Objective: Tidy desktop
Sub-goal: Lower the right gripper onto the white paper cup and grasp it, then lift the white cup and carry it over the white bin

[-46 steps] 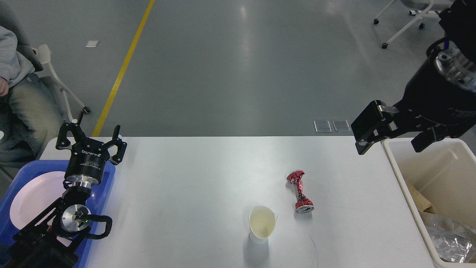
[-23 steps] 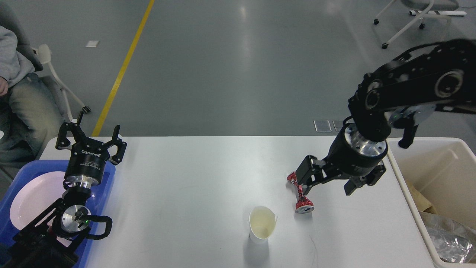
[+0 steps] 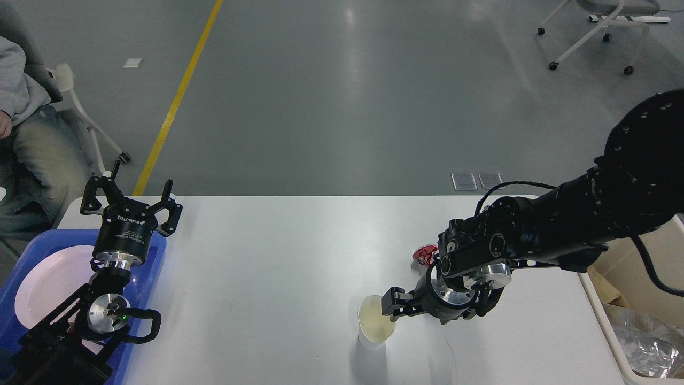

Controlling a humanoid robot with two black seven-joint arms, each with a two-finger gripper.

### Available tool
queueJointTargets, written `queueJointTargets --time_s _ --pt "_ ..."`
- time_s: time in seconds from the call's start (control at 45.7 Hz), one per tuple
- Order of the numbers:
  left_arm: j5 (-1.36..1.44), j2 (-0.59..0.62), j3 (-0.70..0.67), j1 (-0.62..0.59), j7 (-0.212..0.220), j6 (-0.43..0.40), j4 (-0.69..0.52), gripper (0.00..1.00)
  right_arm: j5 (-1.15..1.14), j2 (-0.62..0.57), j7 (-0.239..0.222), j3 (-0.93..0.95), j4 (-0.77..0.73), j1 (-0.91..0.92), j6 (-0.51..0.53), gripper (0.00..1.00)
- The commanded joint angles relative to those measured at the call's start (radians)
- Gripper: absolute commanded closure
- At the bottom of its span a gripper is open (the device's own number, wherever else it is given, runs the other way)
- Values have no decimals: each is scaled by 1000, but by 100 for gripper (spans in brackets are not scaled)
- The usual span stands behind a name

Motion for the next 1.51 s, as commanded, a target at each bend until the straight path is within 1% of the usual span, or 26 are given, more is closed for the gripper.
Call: queueJointTargets --time_s 0.0,0.131,0.241,0.284,0.306,0.35,0.372,0.481,0.525,0.547,0.678,1.247,1.357,1.488 --pt "0 0 0 0 0 0 0 4 12 14 0 18 -42 -43 -50 6" --pt "0 0 0 0 0 0 0 4 23 27 0 50 -114 -112 -55 6" --pt "0 0 0 0 0 0 0 4 21 63 0 53 -165 -173 -55 6" --pt "0 0 0 0 0 0 0 4 21 67 0 53 -175 -187 -55 9" --pt "0 0 0 0 0 0 0 4 21 70 0 53 -176 -195 -55 12" --pt "0 0 0 0 0 0 0 4 21 75 0 53 -176 -202 -56 23" --pt "0 0 0 0 0 0 0 4 23 76 0 53 -176 -204 -56 32" --pt "0 0 0 0 0 0 0 4 40 75 0 53 -176 -196 -55 84" --pt "0 0 0 0 0 0 0 4 67 73 0 52 -176 -196 -55 99" --pt "0 -2 0 0 0 0 0 4 83 72 0 52 -176 -196 -55 100" --pt "0 0 0 0 0 0 0 4 172 69 0 49 -176 -195 -56 100" --pt "0 0 0 0 0 0 0 4 182 55 0 40 -174 -175 -47 100" --pt "0 0 0 0 0 0 0 4 182 -3 -1 32 -121 -108 -21 100" --pt "0 0 0 0 0 0 0 4 169 -92 -6 -15 -9 58 77 100"
